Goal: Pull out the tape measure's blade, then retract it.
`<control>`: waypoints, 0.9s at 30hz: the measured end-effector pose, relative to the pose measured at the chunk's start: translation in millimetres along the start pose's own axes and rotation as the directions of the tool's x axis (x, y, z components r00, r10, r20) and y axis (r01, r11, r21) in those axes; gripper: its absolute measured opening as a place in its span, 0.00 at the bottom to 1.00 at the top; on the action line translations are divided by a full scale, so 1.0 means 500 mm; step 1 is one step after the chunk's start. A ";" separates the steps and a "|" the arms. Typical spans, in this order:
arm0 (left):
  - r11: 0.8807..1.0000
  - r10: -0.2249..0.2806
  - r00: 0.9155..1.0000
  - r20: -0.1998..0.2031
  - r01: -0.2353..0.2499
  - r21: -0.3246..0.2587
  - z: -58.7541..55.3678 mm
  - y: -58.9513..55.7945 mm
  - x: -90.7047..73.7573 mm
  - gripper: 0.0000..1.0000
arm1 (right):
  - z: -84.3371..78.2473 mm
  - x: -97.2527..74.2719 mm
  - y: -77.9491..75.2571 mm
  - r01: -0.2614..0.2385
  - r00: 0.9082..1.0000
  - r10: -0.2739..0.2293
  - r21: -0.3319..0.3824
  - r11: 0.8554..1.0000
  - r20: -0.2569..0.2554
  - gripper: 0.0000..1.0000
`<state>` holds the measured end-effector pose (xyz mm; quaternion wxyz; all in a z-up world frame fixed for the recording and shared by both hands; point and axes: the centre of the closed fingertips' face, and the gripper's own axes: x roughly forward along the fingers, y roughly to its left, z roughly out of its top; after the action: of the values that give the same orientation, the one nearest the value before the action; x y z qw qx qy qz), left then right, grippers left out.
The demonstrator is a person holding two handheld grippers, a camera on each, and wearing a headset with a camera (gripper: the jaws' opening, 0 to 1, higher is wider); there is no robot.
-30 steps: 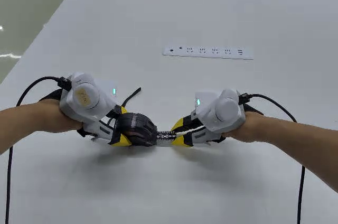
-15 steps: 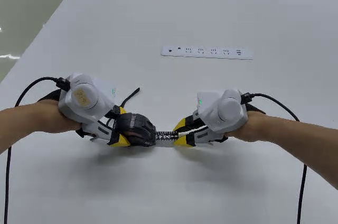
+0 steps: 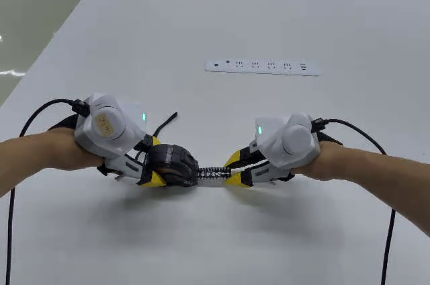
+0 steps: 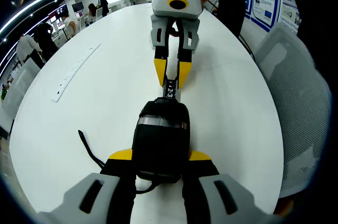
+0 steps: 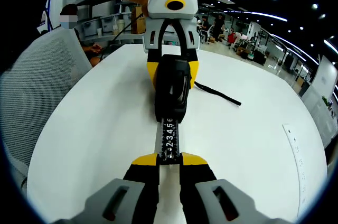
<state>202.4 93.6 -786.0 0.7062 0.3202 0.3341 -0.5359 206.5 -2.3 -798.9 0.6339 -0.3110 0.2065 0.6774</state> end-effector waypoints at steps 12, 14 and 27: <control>1.000 -0.001 1.000 -0.001 0.001 0.000 0.000 -0.001 -0.001 0.29 | -0.003 -0.003 0.000 -0.003 1.000 0.003 0.004 1.000 -0.001 0.13; 1.000 -0.001 1.000 -0.001 0.001 0.000 0.000 -0.002 -0.001 0.29 | -0.004 -0.004 0.001 -0.003 1.000 0.003 0.006 1.000 -0.002 0.13; 1.000 -0.003 1.000 -0.001 0.003 0.001 -0.001 0.000 -0.001 0.29 | -0.016 -0.010 -0.003 -0.005 1.000 0.005 0.008 1.000 -0.007 0.13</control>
<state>202.5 94.1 -785.8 0.7050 0.3205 0.3345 -0.5370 209.2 -11.1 -800.9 0.6328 -0.3103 0.2123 0.6769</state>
